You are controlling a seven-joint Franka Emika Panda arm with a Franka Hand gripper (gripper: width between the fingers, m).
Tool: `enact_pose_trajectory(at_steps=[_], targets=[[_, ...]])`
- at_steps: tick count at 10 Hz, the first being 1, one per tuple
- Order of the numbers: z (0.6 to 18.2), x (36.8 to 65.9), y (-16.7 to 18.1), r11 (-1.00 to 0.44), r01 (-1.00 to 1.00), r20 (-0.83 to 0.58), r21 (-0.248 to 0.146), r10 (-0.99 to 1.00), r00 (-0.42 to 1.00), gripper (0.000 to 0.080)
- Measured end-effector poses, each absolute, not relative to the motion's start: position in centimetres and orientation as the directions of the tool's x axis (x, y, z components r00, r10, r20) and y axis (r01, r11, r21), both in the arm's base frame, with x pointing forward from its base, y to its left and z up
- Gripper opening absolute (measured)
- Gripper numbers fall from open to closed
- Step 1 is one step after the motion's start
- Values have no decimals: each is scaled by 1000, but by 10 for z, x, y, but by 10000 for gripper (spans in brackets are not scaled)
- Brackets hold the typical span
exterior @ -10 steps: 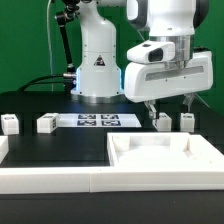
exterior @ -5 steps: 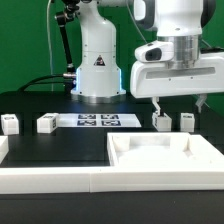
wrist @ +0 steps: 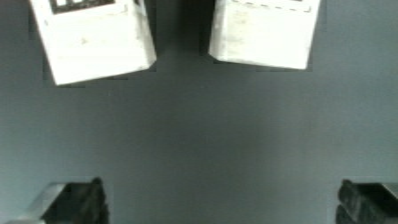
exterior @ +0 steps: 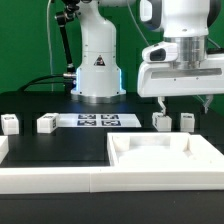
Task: Assemble square table
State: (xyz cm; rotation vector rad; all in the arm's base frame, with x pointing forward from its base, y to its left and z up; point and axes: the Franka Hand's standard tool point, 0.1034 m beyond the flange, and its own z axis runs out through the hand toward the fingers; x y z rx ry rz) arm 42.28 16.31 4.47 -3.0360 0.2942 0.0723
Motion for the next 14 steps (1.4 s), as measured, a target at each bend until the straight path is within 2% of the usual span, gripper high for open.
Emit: enact_pose_trajectory(at_steps=[2, 6, 9, 10, 14], targets=[[44, 424, 171, -953, -287, -67, -98, -282, 957, 649], [44, 423, 169, -958, -270, -87, -93, -263, 961, 649], [44, 419, 174, -992, -107, -275, -73, -83, 958, 649], [45, 426, 175, -992, -97, -305, -78, -69, 950, 649], [43, 421, 172, -994, -101, -508, -51, -62, 859, 649]])
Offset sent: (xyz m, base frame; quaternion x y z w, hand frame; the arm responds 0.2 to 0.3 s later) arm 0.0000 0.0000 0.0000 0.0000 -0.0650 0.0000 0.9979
